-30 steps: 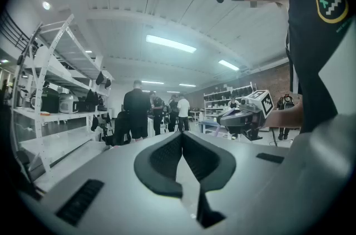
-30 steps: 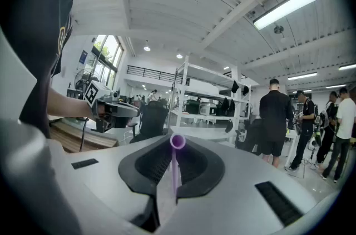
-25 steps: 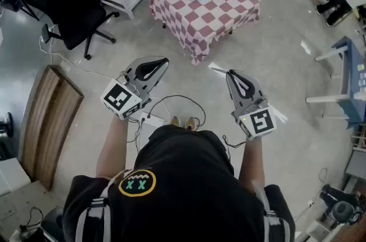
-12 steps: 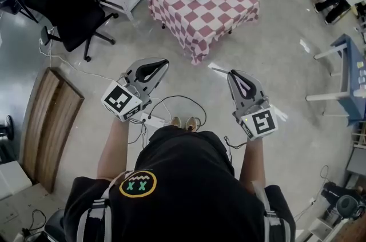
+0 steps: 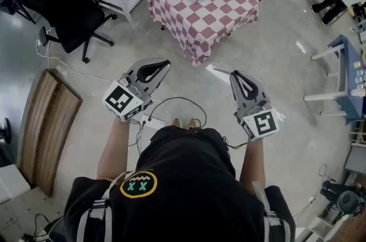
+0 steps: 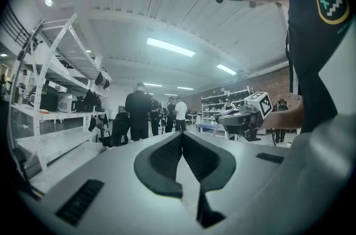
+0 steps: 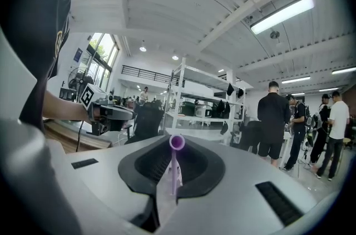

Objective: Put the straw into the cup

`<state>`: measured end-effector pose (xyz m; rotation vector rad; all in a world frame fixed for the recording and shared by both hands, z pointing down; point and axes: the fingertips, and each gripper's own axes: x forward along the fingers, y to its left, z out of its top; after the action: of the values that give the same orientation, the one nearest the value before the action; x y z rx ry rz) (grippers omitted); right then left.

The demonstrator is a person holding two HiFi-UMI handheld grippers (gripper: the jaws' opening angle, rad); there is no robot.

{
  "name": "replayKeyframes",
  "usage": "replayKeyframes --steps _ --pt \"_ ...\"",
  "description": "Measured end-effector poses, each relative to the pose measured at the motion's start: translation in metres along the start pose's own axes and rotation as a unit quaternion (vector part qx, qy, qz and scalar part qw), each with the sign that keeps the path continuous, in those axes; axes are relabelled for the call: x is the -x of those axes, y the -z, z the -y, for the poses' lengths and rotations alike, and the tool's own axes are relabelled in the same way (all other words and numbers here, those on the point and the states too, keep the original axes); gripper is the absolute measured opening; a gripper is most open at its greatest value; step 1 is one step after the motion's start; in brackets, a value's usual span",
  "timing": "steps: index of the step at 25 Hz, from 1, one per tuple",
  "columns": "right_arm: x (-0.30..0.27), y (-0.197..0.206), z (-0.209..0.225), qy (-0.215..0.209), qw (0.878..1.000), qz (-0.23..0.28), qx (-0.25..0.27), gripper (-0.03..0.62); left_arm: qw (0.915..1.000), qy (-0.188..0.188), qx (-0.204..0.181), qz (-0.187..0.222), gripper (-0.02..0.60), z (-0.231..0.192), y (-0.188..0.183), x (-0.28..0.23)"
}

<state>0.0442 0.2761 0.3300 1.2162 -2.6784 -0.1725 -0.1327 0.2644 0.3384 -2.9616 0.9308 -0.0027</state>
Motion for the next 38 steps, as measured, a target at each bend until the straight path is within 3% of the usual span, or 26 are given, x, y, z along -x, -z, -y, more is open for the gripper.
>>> replayKeyframes --steps 9,17,24,38 --pt "-0.022 0.0 0.003 0.013 1.0 -0.004 0.0 0.049 1.0 0.001 0.002 0.001 0.018 -0.028 0.003 0.0" --pt "-0.057 0.009 0.036 0.01 1.0 0.0 0.001 0.049 1.0 -0.001 0.001 -0.001 0.018 -0.063 0.013 -0.032" --pt "-0.102 0.023 0.085 -0.002 1.0 0.002 0.003 0.049 0.9999 -0.01 -0.001 -0.003 0.018 -0.106 0.022 -0.081" --pt "-0.201 0.038 0.224 -0.034 0.999 0.007 -0.012 0.049 0.9994 -0.026 0.004 -0.023 0.018 -0.206 0.024 -0.216"
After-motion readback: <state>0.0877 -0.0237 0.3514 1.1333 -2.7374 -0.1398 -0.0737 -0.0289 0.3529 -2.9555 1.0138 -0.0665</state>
